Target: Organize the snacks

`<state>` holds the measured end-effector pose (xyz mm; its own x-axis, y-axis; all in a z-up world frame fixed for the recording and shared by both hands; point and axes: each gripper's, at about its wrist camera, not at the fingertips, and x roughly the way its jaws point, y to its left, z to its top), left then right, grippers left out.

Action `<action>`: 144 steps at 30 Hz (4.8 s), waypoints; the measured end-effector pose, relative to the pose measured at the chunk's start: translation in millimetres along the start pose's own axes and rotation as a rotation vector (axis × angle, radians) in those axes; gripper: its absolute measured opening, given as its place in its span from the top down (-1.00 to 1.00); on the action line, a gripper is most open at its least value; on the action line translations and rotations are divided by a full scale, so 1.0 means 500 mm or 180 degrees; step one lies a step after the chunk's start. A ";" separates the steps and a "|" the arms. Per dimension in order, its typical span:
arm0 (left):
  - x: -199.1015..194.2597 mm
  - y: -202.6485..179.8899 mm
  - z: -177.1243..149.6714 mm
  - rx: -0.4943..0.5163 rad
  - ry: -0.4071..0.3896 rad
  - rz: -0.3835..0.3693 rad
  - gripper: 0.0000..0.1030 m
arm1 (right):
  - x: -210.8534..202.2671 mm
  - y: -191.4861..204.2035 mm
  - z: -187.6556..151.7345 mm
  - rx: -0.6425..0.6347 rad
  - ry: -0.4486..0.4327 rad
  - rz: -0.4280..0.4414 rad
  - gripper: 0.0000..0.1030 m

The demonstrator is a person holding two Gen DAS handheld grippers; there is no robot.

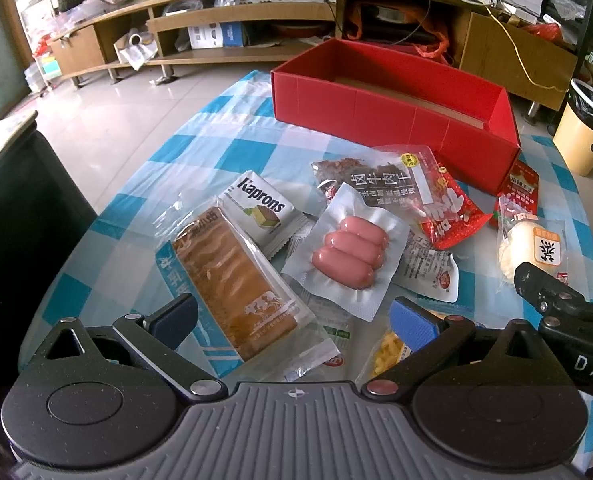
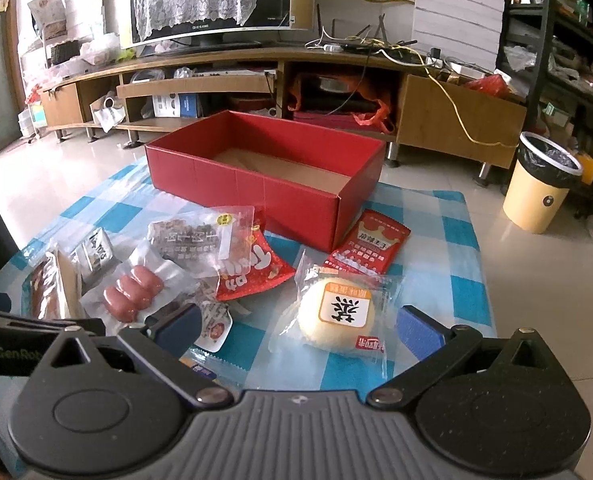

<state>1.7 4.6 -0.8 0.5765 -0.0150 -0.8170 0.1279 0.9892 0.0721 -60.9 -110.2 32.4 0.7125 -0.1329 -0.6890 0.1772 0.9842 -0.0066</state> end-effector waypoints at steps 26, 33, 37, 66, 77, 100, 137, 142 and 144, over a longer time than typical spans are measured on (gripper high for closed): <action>-0.001 0.001 -0.002 0.0016 0.0020 0.0027 -0.96 | 0.009 0.004 -0.005 -0.0025 0.0099 0.0016 -1.00; -0.001 0.002 -0.002 0.0012 0.0022 0.0027 -0.96 | 0.012 0.004 -0.006 -0.0024 0.0112 0.0020 -1.00; -0.002 0.002 -0.003 0.0014 0.0021 0.0027 -0.95 | 0.012 0.005 -0.007 -0.0023 0.0115 0.0021 -1.00; -0.002 0.005 -0.005 0.0020 0.0027 0.0033 -0.94 | 0.018 0.006 -0.010 -0.0006 0.0162 0.0037 -1.00; -0.008 0.053 0.001 -0.0176 0.0006 0.0001 -0.98 | 0.026 0.007 -0.013 -0.0026 0.0267 0.0122 -1.00; 0.016 0.195 -0.006 -0.0590 0.0315 -0.0120 -1.00 | 0.078 0.153 -0.057 -0.0781 0.0557 0.0544 -1.00; 0.094 0.184 -0.032 -0.1099 0.0860 -0.0097 -0.49 | 0.083 0.073 -0.087 -0.0656 0.0904 0.0838 -0.83; 0.097 0.178 -0.046 -0.0925 0.0856 -0.0177 -0.73 | 0.089 0.088 -0.102 -0.0769 0.0827 0.0768 -1.00; 0.099 0.167 -0.049 -0.0792 0.0853 -0.0172 -0.87 | 0.086 0.091 -0.108 -0.0720 0.0752 0.0702 -1.00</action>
<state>21.1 90.1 -49.3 0.3382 -0.0620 -0.9390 -0.0669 0.9937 -0.0897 -58.6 -64.7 -36.7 0.5361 0.0895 -0.8394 -0.1357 0.9906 0.0189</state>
